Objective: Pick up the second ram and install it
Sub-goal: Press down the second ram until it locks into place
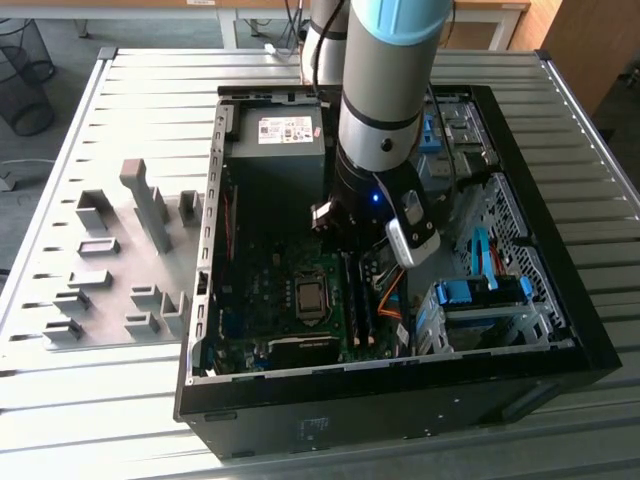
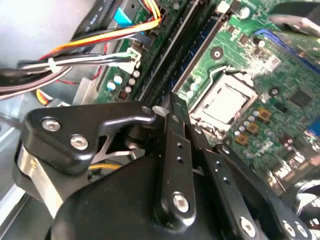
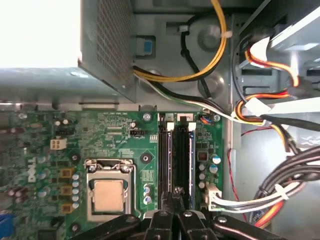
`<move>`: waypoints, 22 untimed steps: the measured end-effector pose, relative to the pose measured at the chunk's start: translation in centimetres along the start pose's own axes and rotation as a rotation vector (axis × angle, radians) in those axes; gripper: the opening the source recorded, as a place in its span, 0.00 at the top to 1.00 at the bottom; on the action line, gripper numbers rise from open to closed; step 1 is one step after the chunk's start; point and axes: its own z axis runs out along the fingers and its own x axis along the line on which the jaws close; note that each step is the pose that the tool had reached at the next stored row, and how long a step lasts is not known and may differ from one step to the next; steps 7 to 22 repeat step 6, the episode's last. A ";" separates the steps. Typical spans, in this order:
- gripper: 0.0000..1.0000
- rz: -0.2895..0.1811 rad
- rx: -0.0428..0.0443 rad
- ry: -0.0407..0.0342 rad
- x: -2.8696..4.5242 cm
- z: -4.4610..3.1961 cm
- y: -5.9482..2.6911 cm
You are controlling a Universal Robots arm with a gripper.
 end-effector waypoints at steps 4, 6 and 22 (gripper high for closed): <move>0.90 0.000 -0.0002 0.0003 0.00 0.00 0.00; 0.90 0.000 -0.0001 0.0004 0.00 0.00 0.00; 0.90 0.000 -0.0001 0.0004 0.00 0.00 0.00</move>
